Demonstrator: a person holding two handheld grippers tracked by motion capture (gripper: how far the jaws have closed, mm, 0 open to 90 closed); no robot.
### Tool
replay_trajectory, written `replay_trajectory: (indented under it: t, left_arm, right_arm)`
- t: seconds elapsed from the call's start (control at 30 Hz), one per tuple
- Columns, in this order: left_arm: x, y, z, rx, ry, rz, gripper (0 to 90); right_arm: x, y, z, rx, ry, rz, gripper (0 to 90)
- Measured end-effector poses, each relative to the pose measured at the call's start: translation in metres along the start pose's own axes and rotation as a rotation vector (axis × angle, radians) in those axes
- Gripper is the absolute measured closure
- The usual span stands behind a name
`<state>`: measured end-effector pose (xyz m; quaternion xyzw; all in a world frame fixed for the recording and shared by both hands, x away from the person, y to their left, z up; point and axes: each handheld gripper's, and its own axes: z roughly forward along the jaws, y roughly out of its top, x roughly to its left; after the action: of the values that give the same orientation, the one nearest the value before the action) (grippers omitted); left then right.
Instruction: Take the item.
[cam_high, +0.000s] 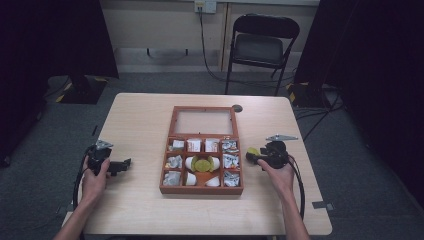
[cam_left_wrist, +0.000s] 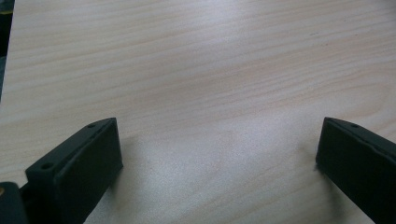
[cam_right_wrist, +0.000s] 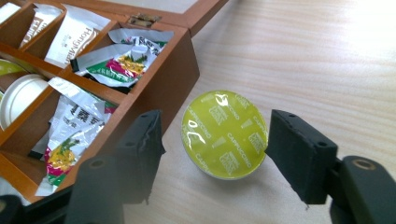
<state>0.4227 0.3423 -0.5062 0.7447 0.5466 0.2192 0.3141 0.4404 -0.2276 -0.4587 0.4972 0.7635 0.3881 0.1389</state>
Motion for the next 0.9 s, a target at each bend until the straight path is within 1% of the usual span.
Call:
replay_trajectory:
  t: [0.17, 0.4, 0.47, 0.57, 0.6, 0.67, 0.77, 0.83, 0.9]
  left_arm:
    - [0.0, 0.0, 0.0, 0.0, 0.0, 0.0, 0.0]
    - [0.0, 0.0, 0.0, 0.0, 0.0, 0.0, 0.0]
    - [0.0, 0.0, 0.0, 0.0, 0.0, 0.0, 0.0]
    - [0.0, 0.0, 0.0, 0.0, 0.0, 0.0, 0.0]
    - [0.0, 0.0, 0.0, 0.0, 0.0, 0.0, 0.0]
    - [0.0, 0.0, 0.0, 0.0, 0.0, 0.0, 0.0]
    - [0.0, 0.0, 0.0, 0.0, 0.0, 0.0, 0.0]
    - [0.0, 0.0, 0.0, 0.0, 0.0, 0.0, 0.0]
    - [0.0, 0.0, 0.0, 0.0, 0.0, 0.0, 0.0]
  right_arm:
    - [0.002, 0.002, -0.004, -0.027, 0.017, 0.014, 28.6]
    - [0.003, 0.004, -0.015, -0.047, 0.008, 0.018, 22.2]
    - [0.004, 0.004, -0.017, -0.048, 0.006, 0.019, 22.0]
    - [0.004, 0.002, -0.028, -0.064, 0.005, 0.02, 19.5]
    - [0.004, 0.002, -0.028, -0.064, 0.005, 0.02, 19.5]
    - [0.002, -0.001, -0.037, -0.077, 0.002, 0.03, 19.1]
    - [-0.001, -0.006, -0.044, -0.075, -0.01, 0.036, 18.9]
    - [-0.003, -0.011, -0.05, -0.077, -0.007, 0.045, 19.0]
    - [-0.005, -0.016, -0.055, -0.077, -0.021, 0.045, 18.9]
